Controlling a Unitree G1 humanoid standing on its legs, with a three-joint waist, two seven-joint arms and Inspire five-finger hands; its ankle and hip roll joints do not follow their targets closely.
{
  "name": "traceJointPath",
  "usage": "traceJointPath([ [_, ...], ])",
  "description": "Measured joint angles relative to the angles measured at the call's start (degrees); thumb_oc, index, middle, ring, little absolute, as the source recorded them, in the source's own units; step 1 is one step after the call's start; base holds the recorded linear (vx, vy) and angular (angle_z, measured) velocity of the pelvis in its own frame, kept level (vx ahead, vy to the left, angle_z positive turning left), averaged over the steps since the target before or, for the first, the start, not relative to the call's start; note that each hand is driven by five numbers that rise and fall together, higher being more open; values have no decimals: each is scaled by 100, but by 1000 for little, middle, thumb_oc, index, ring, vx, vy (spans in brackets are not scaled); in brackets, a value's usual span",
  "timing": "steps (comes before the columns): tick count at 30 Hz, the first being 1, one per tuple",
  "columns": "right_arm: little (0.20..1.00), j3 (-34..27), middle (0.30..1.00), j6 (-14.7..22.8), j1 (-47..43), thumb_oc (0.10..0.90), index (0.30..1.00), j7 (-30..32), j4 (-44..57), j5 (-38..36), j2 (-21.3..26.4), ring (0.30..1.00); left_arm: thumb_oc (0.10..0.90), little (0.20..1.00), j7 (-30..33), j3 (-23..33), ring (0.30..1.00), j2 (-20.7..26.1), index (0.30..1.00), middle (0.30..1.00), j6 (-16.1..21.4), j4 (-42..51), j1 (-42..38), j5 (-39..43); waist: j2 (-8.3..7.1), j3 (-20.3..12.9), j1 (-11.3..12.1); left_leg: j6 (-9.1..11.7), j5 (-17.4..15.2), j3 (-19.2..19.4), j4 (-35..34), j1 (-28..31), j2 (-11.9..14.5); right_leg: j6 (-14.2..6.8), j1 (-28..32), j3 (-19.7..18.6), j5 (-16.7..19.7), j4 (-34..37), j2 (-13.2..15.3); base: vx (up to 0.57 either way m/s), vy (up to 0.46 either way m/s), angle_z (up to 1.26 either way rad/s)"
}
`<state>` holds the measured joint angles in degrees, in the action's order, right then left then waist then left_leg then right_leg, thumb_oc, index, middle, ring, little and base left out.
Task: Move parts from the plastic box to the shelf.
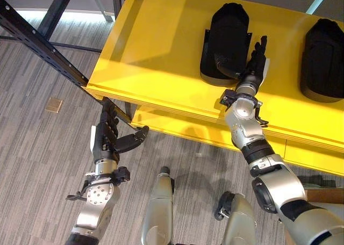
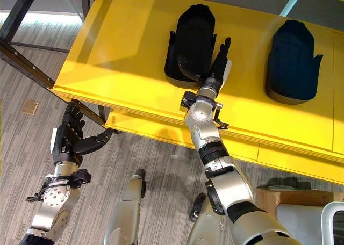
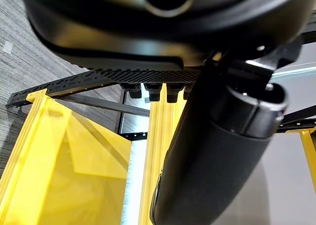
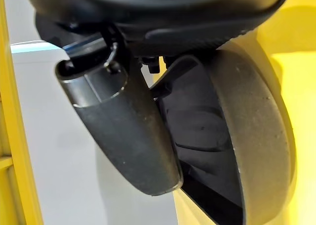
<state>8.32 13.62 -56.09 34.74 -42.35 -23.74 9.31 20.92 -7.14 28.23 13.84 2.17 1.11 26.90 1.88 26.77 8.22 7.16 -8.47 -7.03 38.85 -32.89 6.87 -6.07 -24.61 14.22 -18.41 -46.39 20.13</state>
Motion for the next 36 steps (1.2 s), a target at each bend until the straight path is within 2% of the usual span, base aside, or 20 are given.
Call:
traceJointPath([
  [36, 1000, 58, 1000, -8, -5, 900, 1000, -5, 11, -17, -23, 1000, 900, 1000, 10, -1, 1000, -6, 1000, 1000, 5, 0, 4, 2, 3, -2, 37, 9, 11, -12, -2, 1, -1, -1, 3, 7, 1, -6, 0, 0, 0, 0],
])
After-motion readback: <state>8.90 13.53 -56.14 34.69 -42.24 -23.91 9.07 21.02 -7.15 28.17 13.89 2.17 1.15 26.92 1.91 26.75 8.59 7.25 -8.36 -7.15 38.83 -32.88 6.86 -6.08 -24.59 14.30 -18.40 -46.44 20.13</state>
